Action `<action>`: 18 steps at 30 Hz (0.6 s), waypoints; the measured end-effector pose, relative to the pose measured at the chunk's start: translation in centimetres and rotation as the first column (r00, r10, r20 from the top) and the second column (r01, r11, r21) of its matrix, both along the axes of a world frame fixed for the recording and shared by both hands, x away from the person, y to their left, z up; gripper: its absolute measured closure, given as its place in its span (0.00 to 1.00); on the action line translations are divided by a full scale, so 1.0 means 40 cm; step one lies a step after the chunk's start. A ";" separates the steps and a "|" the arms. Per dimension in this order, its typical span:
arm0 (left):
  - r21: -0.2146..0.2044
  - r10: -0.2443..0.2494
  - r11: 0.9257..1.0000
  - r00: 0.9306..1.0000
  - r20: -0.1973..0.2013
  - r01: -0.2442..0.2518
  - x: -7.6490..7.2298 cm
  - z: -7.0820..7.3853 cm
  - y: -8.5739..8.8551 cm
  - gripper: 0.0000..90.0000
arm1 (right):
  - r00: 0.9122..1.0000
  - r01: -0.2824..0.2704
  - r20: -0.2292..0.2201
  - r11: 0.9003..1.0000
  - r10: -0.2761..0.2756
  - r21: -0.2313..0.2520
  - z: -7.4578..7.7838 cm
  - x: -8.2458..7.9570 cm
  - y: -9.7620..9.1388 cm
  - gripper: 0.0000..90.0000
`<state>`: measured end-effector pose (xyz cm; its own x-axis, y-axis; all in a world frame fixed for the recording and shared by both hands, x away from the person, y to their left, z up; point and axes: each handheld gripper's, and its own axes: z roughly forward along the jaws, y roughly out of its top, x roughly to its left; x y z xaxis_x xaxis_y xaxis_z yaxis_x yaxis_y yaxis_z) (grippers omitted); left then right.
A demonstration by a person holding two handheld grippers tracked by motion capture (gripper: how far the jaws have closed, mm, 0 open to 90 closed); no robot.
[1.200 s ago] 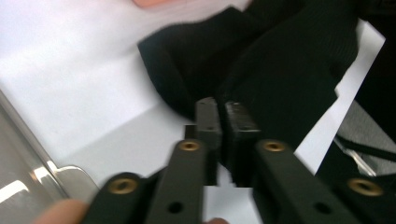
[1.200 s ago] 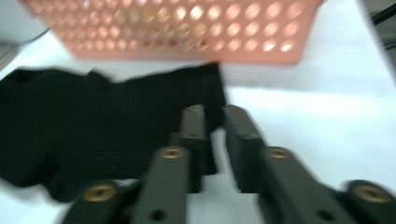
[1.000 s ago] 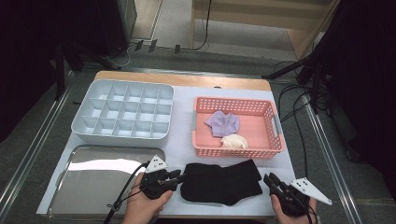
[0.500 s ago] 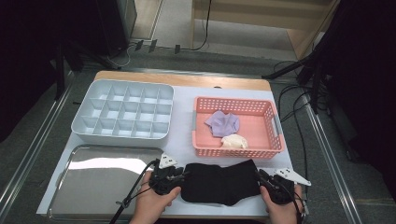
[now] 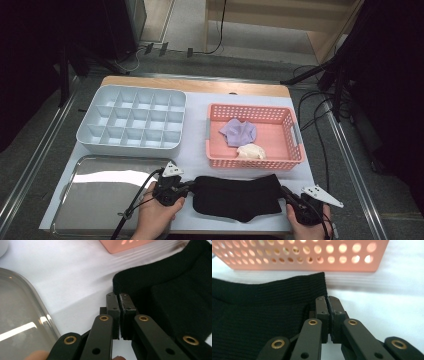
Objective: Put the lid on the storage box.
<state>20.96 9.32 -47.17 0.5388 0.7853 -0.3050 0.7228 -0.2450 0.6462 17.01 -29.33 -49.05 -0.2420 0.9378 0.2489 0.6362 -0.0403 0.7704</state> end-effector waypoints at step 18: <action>-0.069 -0.043 0.996 0.997 0.067 0.048 -0.095 0.034 0.003 0.67 | 0.999 -0.049 0.019 0.999 0.049 0.017 0.004 -0.087 0.034 0.71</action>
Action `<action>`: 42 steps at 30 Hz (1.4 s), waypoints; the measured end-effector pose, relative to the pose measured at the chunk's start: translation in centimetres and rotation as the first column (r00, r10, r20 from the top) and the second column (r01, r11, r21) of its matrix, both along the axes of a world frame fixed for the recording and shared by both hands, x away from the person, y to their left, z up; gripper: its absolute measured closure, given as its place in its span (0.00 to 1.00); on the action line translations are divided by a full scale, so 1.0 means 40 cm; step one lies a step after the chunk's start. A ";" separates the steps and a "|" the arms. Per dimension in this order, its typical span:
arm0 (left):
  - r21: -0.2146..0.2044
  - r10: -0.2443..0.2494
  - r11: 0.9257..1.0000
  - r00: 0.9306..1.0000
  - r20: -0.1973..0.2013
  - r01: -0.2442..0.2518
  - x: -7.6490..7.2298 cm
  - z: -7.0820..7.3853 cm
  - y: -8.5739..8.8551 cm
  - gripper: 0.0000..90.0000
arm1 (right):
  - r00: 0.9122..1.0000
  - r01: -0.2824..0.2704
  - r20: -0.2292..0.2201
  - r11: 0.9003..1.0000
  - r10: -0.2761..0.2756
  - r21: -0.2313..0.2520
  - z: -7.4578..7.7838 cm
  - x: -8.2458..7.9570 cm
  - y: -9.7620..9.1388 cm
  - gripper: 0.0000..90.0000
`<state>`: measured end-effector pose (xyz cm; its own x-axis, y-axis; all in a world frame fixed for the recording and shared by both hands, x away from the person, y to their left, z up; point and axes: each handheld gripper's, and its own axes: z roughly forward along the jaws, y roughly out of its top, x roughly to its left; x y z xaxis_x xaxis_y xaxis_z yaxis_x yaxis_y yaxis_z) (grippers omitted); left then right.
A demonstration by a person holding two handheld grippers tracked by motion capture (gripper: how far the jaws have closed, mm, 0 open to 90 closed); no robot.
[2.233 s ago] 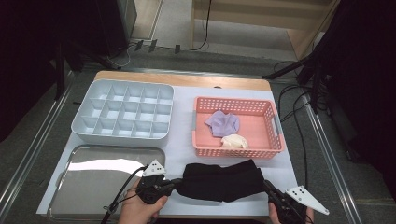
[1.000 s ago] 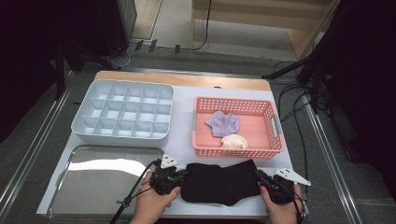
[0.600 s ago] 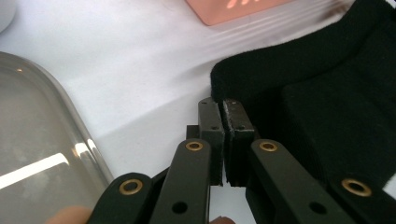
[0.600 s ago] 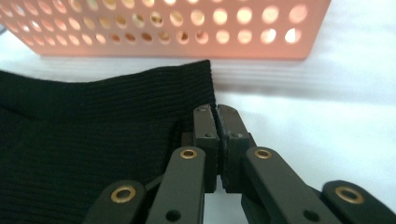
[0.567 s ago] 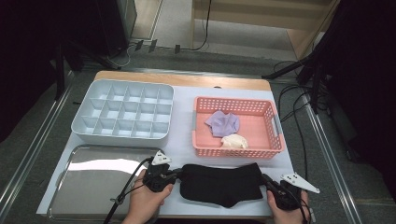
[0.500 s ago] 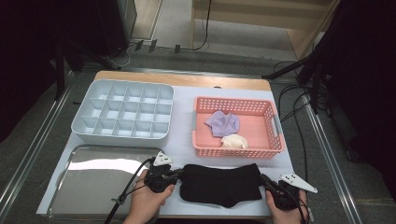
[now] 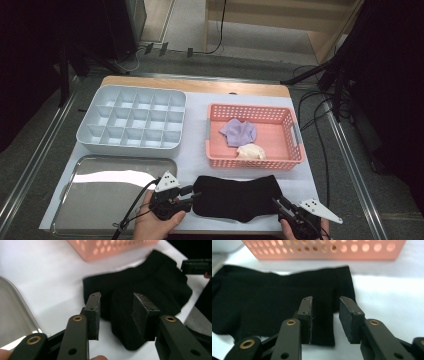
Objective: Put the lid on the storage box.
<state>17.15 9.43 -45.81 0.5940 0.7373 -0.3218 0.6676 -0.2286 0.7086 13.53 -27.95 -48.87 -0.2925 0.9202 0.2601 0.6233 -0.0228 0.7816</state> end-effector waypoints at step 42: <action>0.120 0.083 0.990 0.996 -0.036 -0.078 0.079 -0.030 -0.030 0.70 | 1.000 0.026 -0.004 0.999 -0.026 -0.032 -0.008 0.090 -0.031 0.73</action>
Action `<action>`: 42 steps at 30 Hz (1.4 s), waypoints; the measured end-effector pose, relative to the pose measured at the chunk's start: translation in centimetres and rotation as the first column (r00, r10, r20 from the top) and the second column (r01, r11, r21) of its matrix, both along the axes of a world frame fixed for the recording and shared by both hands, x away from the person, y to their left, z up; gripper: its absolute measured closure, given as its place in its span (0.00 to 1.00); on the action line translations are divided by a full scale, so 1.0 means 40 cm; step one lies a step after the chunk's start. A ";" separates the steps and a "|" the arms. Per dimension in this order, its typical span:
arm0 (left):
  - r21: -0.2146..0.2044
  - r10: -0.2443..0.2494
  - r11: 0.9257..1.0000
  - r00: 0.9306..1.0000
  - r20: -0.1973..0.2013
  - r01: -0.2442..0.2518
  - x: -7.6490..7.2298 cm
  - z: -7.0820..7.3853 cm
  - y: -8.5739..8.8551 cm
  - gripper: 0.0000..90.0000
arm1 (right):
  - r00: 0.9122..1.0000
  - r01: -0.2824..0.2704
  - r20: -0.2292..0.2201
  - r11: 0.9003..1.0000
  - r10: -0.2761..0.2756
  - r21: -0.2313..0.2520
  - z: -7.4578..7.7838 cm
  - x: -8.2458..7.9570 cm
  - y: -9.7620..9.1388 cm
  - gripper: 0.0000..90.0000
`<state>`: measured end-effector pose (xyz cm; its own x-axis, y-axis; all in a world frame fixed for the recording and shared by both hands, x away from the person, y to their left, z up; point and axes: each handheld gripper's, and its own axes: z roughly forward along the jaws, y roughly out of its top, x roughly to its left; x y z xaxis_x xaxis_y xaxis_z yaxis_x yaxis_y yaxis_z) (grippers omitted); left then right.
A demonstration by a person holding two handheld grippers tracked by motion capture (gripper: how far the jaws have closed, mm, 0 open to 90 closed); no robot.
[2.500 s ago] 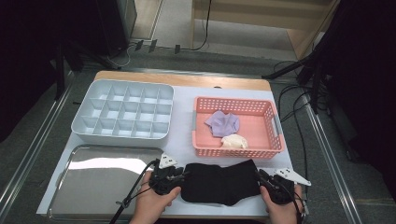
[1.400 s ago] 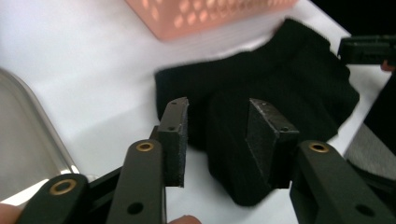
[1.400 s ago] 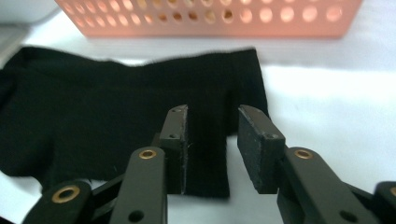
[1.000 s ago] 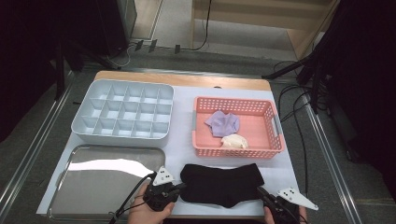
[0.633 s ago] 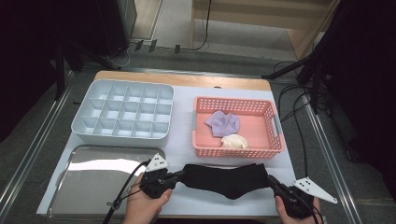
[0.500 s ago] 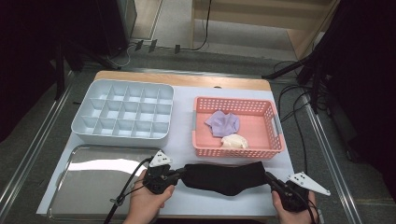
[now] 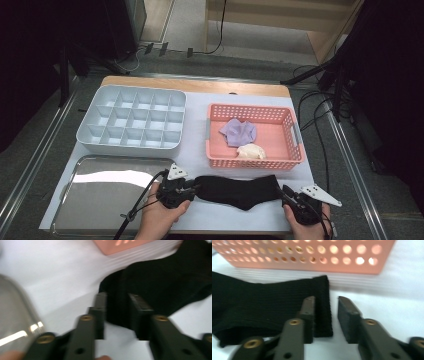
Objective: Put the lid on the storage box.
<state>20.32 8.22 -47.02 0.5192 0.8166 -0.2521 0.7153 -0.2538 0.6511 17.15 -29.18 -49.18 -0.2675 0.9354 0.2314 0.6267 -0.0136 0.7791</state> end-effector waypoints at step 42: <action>-0.097 -0.040 0.995 0.997 -0.068 0.033 0.011 -0.017 0.006 0.91 | 0.959 -0.282 -0.031 0.959 0.281 -0.007 -0.003 -0.065 0.231 1.00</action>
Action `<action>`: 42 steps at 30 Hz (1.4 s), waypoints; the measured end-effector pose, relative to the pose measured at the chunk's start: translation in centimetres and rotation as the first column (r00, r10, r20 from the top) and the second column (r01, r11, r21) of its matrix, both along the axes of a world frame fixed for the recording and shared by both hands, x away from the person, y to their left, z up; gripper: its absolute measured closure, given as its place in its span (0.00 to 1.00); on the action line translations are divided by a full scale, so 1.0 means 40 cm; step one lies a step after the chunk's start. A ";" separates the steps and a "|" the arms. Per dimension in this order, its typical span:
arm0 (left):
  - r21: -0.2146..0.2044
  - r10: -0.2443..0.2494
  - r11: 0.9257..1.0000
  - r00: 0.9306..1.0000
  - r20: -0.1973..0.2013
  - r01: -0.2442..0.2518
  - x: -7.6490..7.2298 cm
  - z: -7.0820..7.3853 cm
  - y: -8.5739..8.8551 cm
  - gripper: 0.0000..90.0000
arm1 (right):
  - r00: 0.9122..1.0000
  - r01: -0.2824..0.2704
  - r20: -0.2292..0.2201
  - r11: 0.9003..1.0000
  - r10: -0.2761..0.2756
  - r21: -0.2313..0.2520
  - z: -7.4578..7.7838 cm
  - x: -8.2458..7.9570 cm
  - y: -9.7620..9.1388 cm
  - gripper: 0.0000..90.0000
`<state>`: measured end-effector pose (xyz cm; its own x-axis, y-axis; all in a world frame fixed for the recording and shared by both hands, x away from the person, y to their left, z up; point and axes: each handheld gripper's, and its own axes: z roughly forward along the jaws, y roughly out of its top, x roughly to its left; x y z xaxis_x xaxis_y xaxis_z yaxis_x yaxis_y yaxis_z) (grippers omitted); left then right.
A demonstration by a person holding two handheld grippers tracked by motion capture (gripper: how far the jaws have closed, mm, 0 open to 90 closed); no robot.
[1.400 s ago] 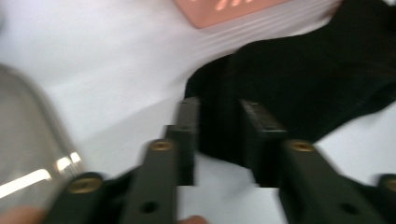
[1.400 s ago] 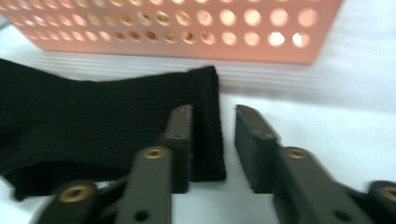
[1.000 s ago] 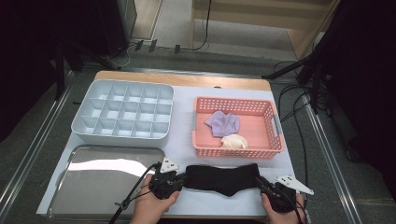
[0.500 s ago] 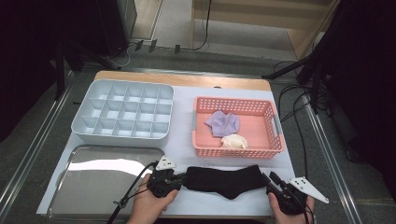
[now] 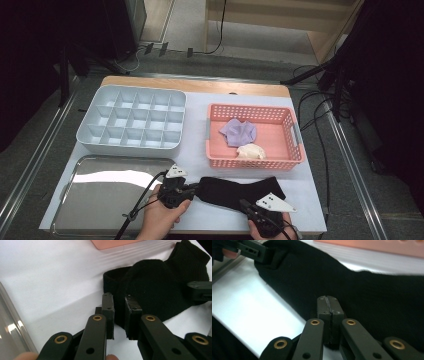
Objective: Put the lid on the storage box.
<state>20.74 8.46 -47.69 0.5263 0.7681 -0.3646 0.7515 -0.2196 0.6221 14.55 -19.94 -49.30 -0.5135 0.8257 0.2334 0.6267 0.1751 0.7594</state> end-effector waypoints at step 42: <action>-0.006 -0.189 0.982 0.980 0.059 0.190 -0.074 -0.019 -0.219 1.00 | 0.963 0.260 0.031 0.956 -0.266 0.134 0.047 0.035 -0.185 0.89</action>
<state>17.80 -0.32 -48.47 0.6824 0.6481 -0.3381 0.6598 -0.3470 0.6666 15.97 -27.34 -47.40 -0.2953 0.8980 0.3261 0.5995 -0.0916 0.7951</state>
